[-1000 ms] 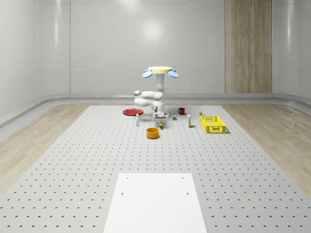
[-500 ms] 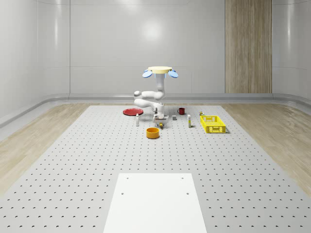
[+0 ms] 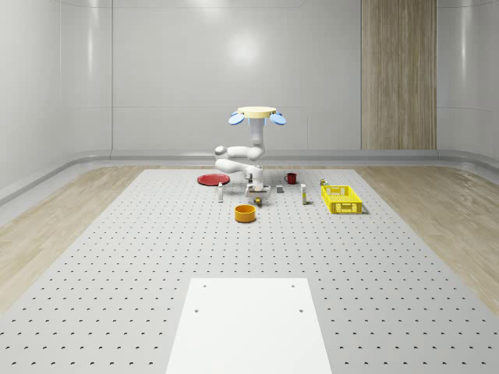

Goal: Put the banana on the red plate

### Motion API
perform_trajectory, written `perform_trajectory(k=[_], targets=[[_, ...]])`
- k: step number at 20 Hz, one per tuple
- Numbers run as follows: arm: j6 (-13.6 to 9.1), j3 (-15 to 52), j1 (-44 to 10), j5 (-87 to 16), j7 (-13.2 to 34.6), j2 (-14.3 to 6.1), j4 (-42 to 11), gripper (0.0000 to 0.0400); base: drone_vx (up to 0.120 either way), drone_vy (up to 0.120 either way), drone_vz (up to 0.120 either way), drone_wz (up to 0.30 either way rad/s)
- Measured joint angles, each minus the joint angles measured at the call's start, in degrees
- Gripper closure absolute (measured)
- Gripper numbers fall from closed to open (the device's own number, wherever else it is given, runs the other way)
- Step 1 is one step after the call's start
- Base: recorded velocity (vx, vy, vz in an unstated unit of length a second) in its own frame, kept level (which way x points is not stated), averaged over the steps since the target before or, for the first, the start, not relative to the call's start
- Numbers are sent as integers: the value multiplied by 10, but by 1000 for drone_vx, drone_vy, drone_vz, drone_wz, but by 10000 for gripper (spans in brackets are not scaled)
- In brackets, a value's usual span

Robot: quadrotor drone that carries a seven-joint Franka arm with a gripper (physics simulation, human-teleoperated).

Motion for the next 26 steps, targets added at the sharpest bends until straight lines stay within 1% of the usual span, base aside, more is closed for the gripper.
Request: perform_trajectory(k=[3,7,14,26], targets=[[-3,7,1,6,11,0,-3,210,0,0,0,0],[-13,33,5,31,20,-1,-11,210,0,0,0,0],[-26,73,8,69,17,-2,-20,207,0,0,120,0],[-25,87,7,83,14,-8,-23,207,0,0,120,0]])
